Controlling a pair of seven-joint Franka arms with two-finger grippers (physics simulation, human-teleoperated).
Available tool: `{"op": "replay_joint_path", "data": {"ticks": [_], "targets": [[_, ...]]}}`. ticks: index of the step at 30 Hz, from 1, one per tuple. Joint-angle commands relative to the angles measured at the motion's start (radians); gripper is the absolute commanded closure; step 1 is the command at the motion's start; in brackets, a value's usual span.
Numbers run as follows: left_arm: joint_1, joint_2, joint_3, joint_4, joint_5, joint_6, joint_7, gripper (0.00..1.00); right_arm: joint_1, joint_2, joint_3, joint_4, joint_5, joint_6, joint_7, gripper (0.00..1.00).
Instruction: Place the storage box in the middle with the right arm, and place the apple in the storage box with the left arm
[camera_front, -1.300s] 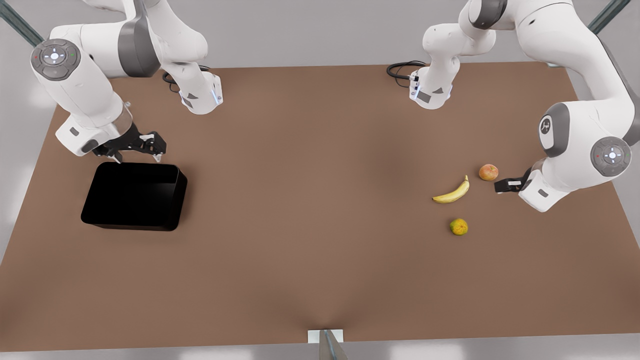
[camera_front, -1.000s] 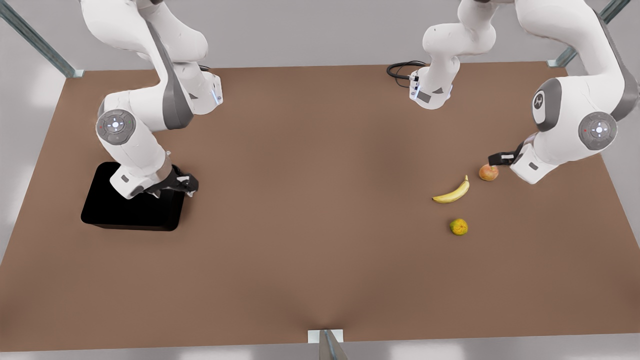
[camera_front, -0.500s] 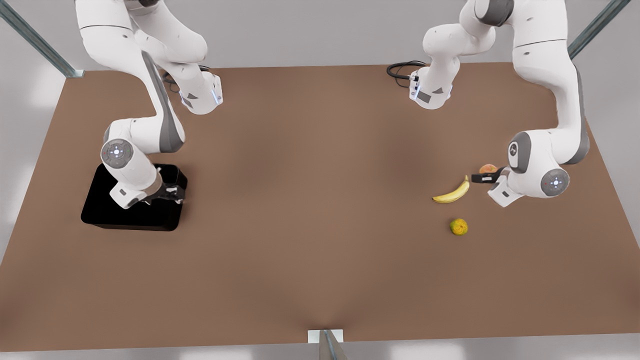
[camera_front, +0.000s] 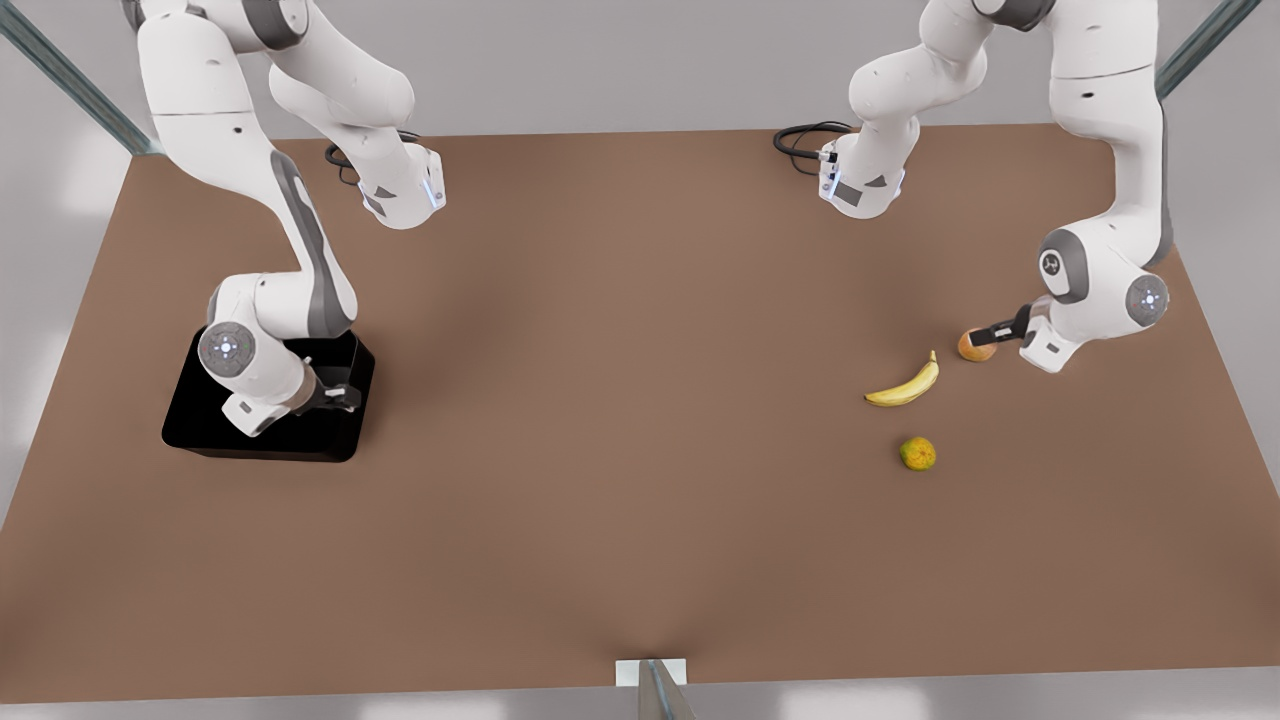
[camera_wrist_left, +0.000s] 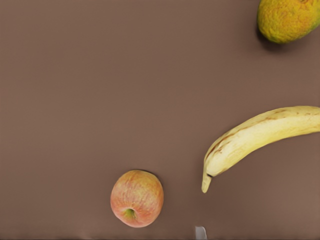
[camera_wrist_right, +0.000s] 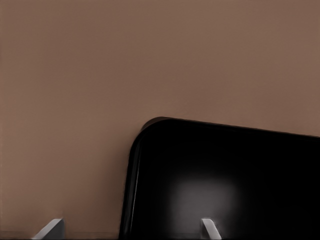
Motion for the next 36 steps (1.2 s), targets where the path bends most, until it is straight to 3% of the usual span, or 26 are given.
{"op": "replay_joint_path", "data": {"ticks": [1, 5, 11, 15, 17, 36], "targets": [[-0.003, 0.003, 0.001, -0.004, -0.002, 0.001, 0.000, 0.00, 0.003, -0.005, -0.002, -0.012, 0.000, 0.002, 0.000, 0.00], [-0.003, 0.043, 0.001, -0.001, -0.002, 0.014, 0.058, 0.00, 0.012, -0.061, -0.013, -0.087, 0.000, 0.089, 0.000, 0.00], [0.036, 0.069, 0.006, 0.011, 0.010, 0.020, 0.150, 0.00, 0.018, 0.062, -0.024, -0.087, 0.002, 0.153, 0.006, 0.00], [0.039, 0.079, 0.007, 0.011, 0.010, 0.035, 0.140, 0.00, 0.018, 0.070, -0.032, -0.087, 0.002, 0.152, 0.000, 0.67], [0.059, 0.097, 0.009, 0.011, 0.010, 0.061, 0.141, 0.00, 0.017, 0.070, -0.032, -0.089, 0.002, 0.149, 0.000, 0.79], [0.082, 0.174, 0.009, -0.001, 0.007, 0.122, 0.132, 0.00, 0.107, -0.005, -0.027, -0.078, 0.049, 0.144, 0.017, 0.79]]}}
